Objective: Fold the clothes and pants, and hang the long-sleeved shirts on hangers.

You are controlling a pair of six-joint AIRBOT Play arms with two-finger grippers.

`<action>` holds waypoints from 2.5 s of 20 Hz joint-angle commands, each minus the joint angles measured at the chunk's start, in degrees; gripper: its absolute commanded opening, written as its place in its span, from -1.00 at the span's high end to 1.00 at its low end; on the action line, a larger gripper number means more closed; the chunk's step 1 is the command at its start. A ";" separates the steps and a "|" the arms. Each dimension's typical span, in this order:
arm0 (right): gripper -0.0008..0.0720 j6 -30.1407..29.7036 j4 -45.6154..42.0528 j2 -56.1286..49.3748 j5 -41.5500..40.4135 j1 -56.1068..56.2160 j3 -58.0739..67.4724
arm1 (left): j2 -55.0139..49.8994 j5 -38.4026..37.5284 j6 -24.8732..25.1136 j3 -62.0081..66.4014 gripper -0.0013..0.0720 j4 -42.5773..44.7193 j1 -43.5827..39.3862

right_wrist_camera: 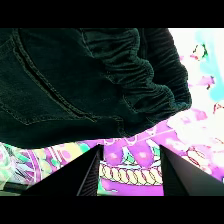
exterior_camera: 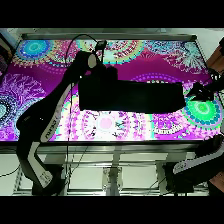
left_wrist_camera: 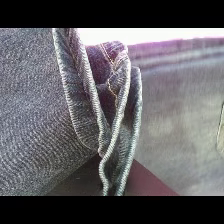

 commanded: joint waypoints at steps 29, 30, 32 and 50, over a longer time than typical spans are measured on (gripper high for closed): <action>-0.11 -1.46 1.57 -0.04 1.20 0.07 0.00 | 0.92 -2.16 5.25 -0.13 -0.83 1.29 -5.44; -0.11 -1.46 1.55 -0.04 1.27 0.07 0.00 | 0.94 -0.55 4.63 -1.05 -0.82 2.14 -5.44; -0.11 -1.49 1.55 -0.02 1.68 0.07 0.00 | 1.03 -0.68 4.09 -4.74 -0.82 3.37 -4.39; -0.10 -2.91 1.57 -0.02 1.66 0.07 0.00 | 16.09 5.49 18.53 -41.03 -0.95 -25.20 28.57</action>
